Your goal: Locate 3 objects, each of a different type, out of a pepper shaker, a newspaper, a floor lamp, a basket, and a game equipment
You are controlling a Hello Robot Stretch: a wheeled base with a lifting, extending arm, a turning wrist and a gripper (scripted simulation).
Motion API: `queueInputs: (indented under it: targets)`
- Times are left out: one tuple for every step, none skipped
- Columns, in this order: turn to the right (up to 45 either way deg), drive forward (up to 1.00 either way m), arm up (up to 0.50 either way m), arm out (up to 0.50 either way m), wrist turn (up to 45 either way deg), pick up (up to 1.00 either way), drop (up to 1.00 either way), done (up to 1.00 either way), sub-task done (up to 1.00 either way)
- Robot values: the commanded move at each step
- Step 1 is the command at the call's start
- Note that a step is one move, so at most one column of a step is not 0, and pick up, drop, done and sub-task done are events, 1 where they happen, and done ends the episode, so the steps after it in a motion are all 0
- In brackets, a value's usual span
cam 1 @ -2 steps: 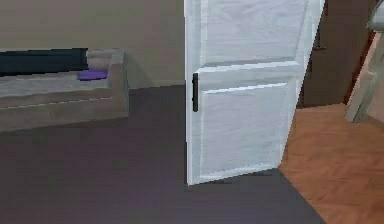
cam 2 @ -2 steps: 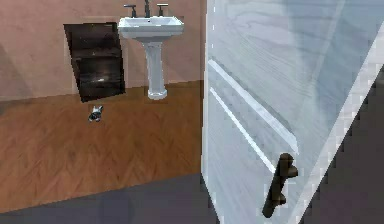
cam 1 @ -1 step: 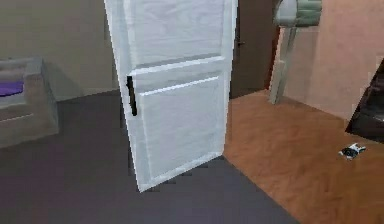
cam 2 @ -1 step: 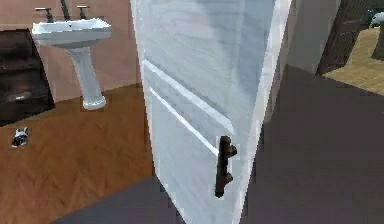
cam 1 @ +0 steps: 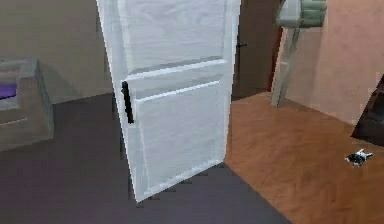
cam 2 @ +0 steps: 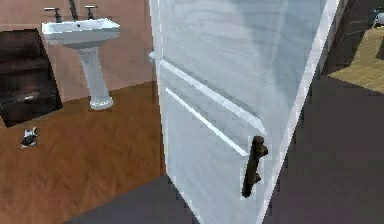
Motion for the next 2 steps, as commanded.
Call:
queueInputs:
  targets:
    - [30.0, 0.0, 0.0, 0.0, 0.0, 0.0, 0.0, 0.0, 0.0]
    - [0.0, 1.0, 0.0, 0.0, 0.0, 0.0, 0.0, 0.0, 0.0]
